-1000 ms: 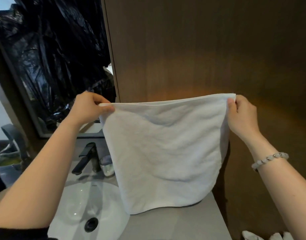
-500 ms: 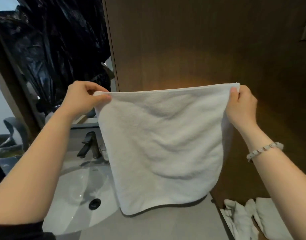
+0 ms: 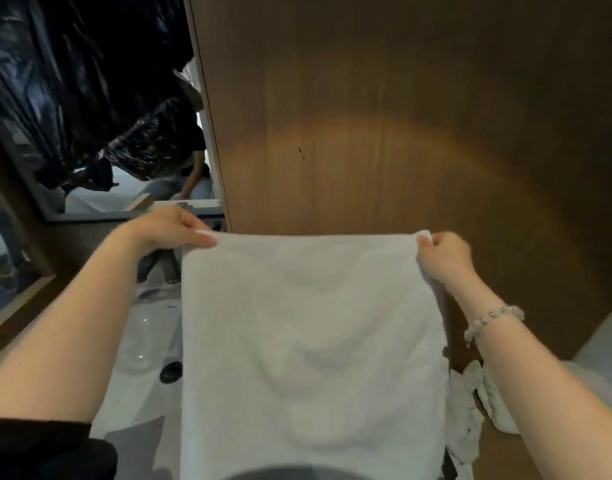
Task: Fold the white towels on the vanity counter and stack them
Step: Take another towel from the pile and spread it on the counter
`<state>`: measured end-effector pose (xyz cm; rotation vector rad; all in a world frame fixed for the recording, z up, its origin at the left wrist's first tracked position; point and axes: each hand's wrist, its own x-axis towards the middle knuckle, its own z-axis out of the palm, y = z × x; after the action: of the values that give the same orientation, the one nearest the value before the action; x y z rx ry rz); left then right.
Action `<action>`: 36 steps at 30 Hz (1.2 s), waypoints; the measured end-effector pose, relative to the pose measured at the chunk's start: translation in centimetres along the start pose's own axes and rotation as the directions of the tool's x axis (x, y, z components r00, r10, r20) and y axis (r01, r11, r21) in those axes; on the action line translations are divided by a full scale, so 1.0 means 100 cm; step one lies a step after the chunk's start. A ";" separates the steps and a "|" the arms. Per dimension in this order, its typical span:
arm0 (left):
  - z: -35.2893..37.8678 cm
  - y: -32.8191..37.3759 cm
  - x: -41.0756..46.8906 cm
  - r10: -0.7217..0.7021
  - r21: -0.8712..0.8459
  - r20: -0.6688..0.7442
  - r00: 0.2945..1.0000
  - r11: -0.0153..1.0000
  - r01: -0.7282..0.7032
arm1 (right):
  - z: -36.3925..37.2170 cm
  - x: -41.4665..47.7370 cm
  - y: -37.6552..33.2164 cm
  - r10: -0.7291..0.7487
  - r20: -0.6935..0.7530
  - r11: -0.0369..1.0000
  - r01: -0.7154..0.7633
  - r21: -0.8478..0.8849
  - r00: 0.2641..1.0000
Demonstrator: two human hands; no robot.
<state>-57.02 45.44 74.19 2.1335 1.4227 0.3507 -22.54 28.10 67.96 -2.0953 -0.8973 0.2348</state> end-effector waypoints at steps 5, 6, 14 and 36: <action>0.078 -0.041 0.063 -0.161 -0.001 0.145 0.976 0.987 0.163 | 0.082 0.028 0.065 0.134 0.136 0.985 -0.116 -0.128 0.982; 0.093 -0.051 0.076 -0.198 -0.005 0.139 0.970 0.980 0.201 | 0.095 0.033 0.075 0.134 0.157 0.982 -0.109 -0.157 0.978; 0.178 -0.103 0.133 -0.230 -0.048 0.041 0.972 0.972 0.232 | 0.163 0.069 0.124 0.182 0.238 0.930 -0.088 -0.357 0.954; 0.203 -0.144 0.130 -0.567 -0.532 0.317 0.760 0.557 0.638 | 0.192 0.073 0.142 0.186 -0.012 0.955 -0.184 -0.232 0.982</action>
<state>-52.68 55.42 48.32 1.0239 1.5957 0.3501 -18.57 39.17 45.92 -2.4019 -0.7634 0.2475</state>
